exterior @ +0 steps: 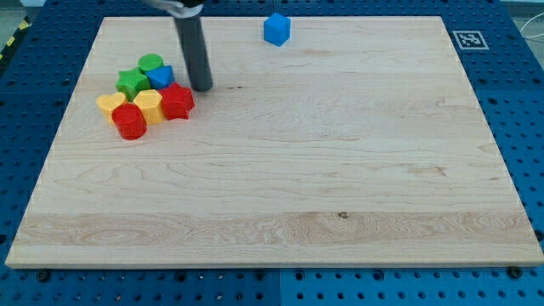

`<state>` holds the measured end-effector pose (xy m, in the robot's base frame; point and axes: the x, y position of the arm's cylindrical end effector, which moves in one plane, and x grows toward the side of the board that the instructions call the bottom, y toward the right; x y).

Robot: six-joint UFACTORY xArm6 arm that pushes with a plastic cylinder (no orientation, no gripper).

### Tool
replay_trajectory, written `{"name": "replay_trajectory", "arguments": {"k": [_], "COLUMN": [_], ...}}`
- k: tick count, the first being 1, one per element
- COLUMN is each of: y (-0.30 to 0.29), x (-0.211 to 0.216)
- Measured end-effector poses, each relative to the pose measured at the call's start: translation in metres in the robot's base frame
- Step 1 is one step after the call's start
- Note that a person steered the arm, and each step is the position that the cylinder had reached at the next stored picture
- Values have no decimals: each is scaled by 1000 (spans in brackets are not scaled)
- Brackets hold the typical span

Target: Move the blue cube towards the top right

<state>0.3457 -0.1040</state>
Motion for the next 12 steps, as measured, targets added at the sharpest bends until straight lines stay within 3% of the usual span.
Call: {"name": "replay_trajectory", "arguments": {"k": [2,4,7,9,12], "y": [-8,81,135,168,224], "x": [-70,-123,-81,-114,-72]}}
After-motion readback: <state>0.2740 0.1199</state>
